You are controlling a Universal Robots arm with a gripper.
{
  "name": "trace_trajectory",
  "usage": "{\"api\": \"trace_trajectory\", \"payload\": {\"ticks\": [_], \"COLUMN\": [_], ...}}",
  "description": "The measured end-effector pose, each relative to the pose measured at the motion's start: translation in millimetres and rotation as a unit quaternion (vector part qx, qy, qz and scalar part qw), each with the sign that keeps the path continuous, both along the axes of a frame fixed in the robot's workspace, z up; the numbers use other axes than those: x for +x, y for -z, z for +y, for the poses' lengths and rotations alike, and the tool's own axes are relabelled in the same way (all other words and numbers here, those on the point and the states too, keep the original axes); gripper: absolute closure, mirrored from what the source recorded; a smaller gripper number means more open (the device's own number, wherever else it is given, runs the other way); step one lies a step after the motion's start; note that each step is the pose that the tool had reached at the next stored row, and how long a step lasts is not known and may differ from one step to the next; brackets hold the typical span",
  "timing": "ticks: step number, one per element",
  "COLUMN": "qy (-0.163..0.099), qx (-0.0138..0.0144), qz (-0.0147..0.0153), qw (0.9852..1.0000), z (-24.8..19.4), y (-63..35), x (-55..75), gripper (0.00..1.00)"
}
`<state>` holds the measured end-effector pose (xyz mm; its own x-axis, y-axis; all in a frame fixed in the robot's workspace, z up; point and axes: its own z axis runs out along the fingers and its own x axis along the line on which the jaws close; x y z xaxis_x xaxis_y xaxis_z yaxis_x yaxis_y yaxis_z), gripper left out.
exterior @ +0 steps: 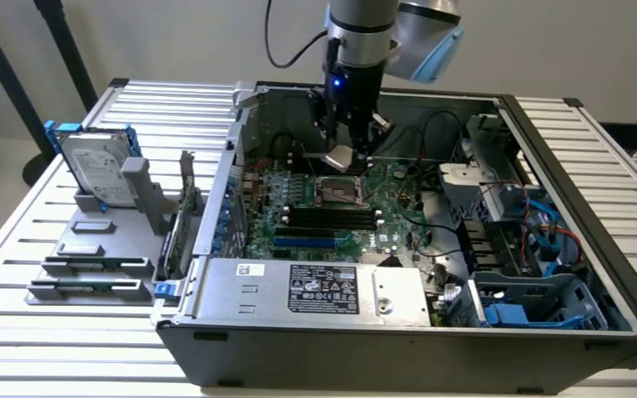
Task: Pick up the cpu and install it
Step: 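Place the cpu into insertion slot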
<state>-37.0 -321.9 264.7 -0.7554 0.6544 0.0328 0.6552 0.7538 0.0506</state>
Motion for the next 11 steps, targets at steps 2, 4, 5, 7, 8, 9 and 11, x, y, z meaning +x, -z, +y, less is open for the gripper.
{"api": "trace_trajectory", "payload": {"ticks": [2, 4, 5, 7, 8, 9, 11], "qy": [0.018, 0.036, 0.045, 0.063, 0.072, 0.082, 0.100], "qx": [0.0000, 0.0000, 0.0000, 0.0000, 0.0000, 0.0000, 0.0000], "qz": [0.0000, 0.0000, 0.0000, 0.0000, 0.0000, 0.0000, 0.0000], "qw": [0.9998, 0.9993, 0.9990, 0.9980, 0.9974, 0.9966, 0.9950], "z": [0.0, 0.0, 0.0, 0.0, 0.0, 0.0, 0.0], "y": [1.4, 2.7, 3.4, 4.7, 5.3, 6.0, 7.4], "x": [0.0, 0.0, 0.0, 0.0, 0.0, 0.0, 0.0], "gripper": [0.45, 0.45, 0.45, 0.45, 0.45, 0.45, 0.45]}}
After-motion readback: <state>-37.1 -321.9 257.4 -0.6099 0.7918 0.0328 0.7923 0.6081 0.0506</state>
